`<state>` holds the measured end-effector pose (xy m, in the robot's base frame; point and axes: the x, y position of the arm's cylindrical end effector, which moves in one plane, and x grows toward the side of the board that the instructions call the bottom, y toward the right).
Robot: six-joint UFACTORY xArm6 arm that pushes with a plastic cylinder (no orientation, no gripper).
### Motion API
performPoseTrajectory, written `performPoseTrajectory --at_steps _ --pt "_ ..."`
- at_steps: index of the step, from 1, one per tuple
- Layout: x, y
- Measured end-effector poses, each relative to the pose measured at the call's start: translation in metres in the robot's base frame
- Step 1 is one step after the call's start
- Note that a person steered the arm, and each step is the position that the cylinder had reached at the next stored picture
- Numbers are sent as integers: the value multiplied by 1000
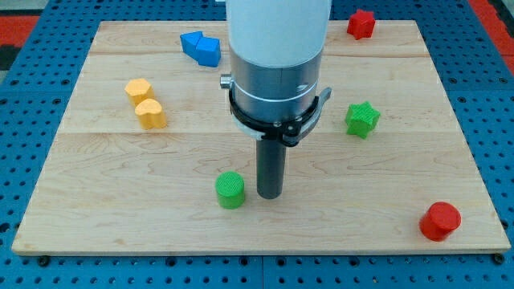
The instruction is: Place the green circle below to the yellow heart
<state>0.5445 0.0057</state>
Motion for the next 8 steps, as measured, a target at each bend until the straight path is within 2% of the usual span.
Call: performPoseTrajectory --at_steps 2,3,4,5,6,7,8 --pt "6 -134" --pt "-18 -73" --pt "-19 32" --pt "-43 135" --pt "-88 203" --pt "-119 178" --pt "-116 151"
